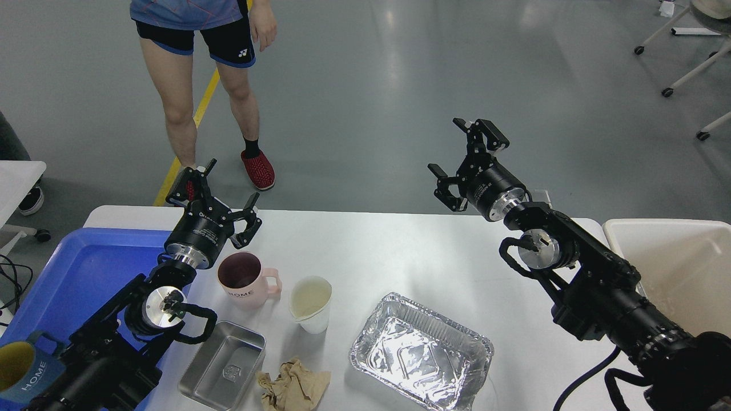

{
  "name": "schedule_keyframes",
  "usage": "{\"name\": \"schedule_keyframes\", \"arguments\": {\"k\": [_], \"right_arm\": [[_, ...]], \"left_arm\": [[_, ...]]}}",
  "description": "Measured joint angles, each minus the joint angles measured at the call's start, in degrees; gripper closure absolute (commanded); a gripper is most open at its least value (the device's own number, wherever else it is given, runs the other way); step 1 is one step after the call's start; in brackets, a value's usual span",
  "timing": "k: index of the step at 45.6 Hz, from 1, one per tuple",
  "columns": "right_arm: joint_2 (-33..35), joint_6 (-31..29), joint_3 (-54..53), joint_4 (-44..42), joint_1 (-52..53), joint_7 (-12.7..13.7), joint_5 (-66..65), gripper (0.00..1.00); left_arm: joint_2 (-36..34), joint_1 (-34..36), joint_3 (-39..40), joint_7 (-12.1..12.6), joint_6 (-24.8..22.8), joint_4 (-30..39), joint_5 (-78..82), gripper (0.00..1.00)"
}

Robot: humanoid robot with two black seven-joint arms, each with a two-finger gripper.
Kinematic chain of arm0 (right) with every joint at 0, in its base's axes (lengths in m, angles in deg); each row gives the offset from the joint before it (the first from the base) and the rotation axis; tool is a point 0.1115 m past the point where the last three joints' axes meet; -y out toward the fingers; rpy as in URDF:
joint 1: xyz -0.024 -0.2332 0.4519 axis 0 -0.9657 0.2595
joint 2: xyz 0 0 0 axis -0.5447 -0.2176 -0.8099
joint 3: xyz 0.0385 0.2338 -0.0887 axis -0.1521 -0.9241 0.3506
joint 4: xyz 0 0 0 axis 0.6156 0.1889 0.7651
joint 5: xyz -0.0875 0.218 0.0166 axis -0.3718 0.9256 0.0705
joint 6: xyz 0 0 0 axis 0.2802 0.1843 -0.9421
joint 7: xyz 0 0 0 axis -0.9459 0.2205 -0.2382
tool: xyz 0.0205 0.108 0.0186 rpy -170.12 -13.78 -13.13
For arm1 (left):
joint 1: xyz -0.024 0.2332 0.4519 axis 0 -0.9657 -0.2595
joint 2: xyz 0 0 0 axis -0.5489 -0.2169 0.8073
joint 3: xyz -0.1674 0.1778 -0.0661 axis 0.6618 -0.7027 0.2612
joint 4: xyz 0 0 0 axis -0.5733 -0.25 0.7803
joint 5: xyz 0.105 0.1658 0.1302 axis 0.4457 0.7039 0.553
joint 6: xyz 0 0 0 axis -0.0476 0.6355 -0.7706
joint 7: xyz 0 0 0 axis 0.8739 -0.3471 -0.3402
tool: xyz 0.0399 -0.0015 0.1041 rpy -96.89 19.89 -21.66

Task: Tidy desktop
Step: 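Move the left gripper over the blue tray and open it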

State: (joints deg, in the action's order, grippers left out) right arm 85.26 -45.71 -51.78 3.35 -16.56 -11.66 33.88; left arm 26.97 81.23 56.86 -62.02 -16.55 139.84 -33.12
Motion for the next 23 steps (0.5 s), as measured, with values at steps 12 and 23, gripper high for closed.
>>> {"name": "schedule_keyframes", "arguments": {"k": [12,23], "right_arm": [[0.0,0.0,0.0,0.0,-0.1,0.0,0.0,0.0],[0.1,0.0,0.0,0.1,-0.4,0.0,0.0,0.0]], "left_arm": [[0.7,0.1,-0.1,-0.2,0.0,0.0,0.0,0.03],[1.4,0.3,1.1,-0.2,1.4,-1.0,-1.6,0.03]]}}
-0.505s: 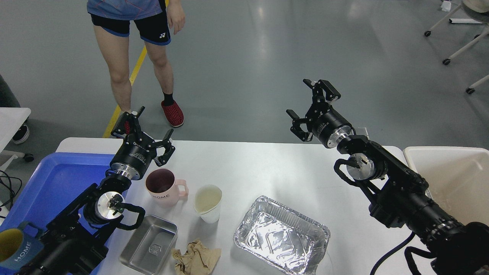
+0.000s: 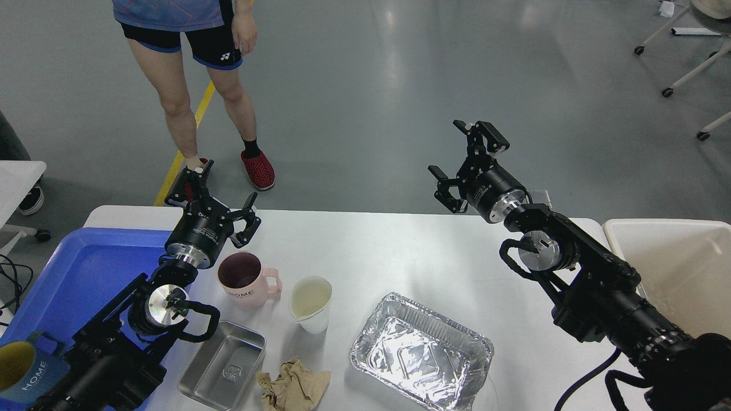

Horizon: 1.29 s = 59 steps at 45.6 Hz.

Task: Tidy desktop
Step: 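Move the left gripper over the blue tray and open it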

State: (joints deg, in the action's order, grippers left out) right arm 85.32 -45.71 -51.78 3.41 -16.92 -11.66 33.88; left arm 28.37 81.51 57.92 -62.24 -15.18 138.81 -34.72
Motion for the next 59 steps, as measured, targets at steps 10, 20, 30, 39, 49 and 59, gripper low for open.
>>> {"name": "schedule_keyframes", "arguments": {"k": [10,20,30,39,49,59], "right_arm": [[0.0,0.0,-0.1,0.1,-0.5,0.0,0.0,0.0],[-0.1,0.0,-0.1,0.4,-1.1,0.0,0.0,0.0],[-0.2,0.0,-0.1,0.0,-0.9,0.0,-0.1,0.0],[-0.2,0.1,0.0,0.0,-0.8,0.0,-0.1,0.0],[-0.6,0.1,0.0,0.0,-0.9,0.0,-0.1,0.0],[-0.8,0.1,0.0,0.0,-0.9,0.0,-0.1,0.0]], "left_arm": [[0.6,-2.0,2.6,-3.9,4.3,1.0,-0.3,0.03],[-5.9,-5.9,3.4,-3.4,5.6,4.4,-0.3,0.03],[-18.3,-5.1,1.0,8.4,6.7,7.2,-0.4,0.03],[-32.8,-5.3,-6.8,12.0,5.0,18.3,-0.3,0.03],[-48.1,-3.5,-16.8,15.2,1.8,28.1,0.1,0.03],[-57.1,7.5,-34.3,20.0,1.2,31.1,0.6,0.03]]}}
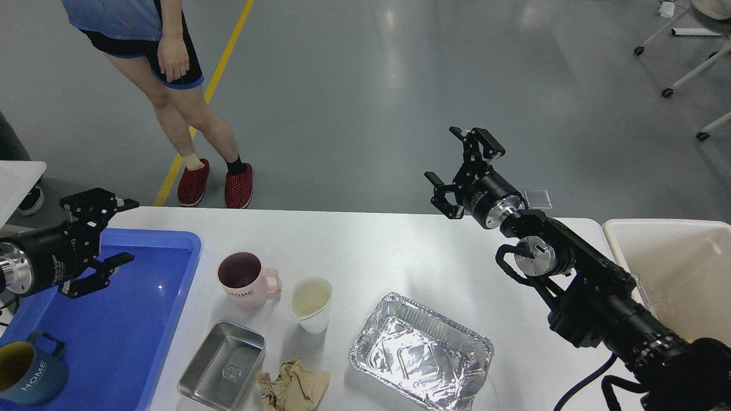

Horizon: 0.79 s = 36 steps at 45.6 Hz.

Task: Tidy desktop
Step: 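Move the left gripper over the blue tray and open it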

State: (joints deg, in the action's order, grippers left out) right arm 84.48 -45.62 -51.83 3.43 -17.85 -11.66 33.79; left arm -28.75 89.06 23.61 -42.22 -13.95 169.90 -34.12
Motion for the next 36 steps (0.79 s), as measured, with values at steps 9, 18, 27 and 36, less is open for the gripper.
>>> {"name": "schedule_keyframes", "arguments": {"k": [9,18,27,36], "right_arm": [[0.1,0.0,0.0,0.1,-0.1,0.0,0.0,0.0],[0.1,0.0,0.0,0.1,-0.2,0.0,0.0,0.0],[-0.2,0.0,-0.1,0.1,-0.2,0.0,0.0,0.0],[0.0,0.1,-0.2,0.3,-0.2,0.0,0.0,0.0]], "left_arm": [[-5.0,8.4,-14.7,0.6,0.3,1.2,1.8,0.04],[-10.7,10.8,-20.2,1.4,0.3,1.5,8.6,0.04],[-17.0,10.6,-20.4,0.7,-3.1,2.1,9.5,0.04],[-18.8,10.5,-20.4,0.4,-4.0,3.1,9.6,0.04]]}}
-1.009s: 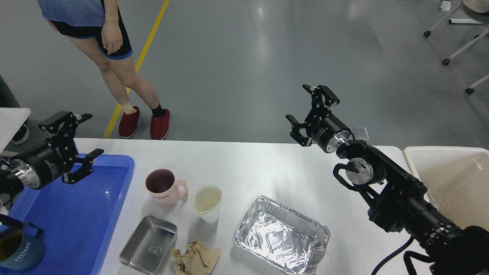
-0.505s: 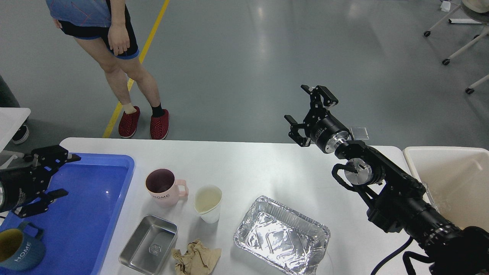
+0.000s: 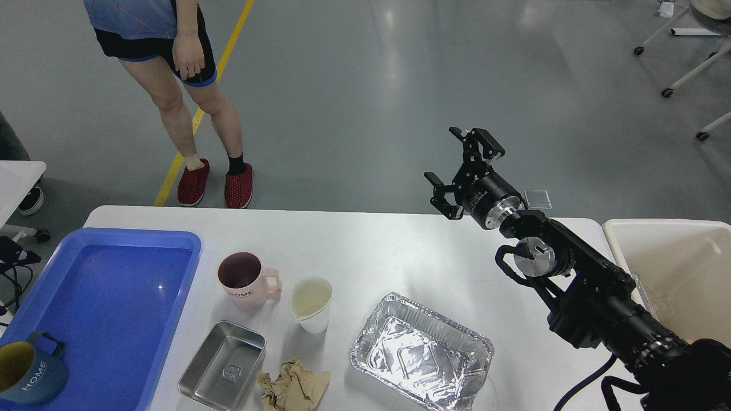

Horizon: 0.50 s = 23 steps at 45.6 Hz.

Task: Tidy desktop
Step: 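Move the left gripper over the blue tray and open it, then reach the left gripper to the pink mug and grasp it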

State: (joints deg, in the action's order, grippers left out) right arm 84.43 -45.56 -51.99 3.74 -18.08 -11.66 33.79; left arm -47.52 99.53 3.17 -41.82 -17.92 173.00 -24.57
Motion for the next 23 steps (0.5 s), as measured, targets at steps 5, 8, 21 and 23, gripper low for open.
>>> {"name": "schedule_keyframes", "arguments": {"k": [5,8,21,23], "right_arm": [[0.0,0.0,-0.1,0.0,-0.1,0.0,0.0,0.0],[-0.1,0.0,-0.1,0.1,-0.2,0.0,0.0,0.0],[0.2,0.0,0.0,0.1,-0.6,0.0,0.0,0.0],[0.2,0.0,0.0,0.2,-0.8,0.0,0.0,0.0]], "left_arm": [[0.5,0.2,0.1,-0.1,-0.4,0.6,0.2,0.04],[2.1,0.6,0.3,-0.1,-0.4,0.6,0.6,0.04],[16.0,5.4,0.2,1.4,1.5,-0.8,7.7,0.05],[18.1,5.9,0.1,1.6,1.6,-1.1,8.4,0.06]]}}
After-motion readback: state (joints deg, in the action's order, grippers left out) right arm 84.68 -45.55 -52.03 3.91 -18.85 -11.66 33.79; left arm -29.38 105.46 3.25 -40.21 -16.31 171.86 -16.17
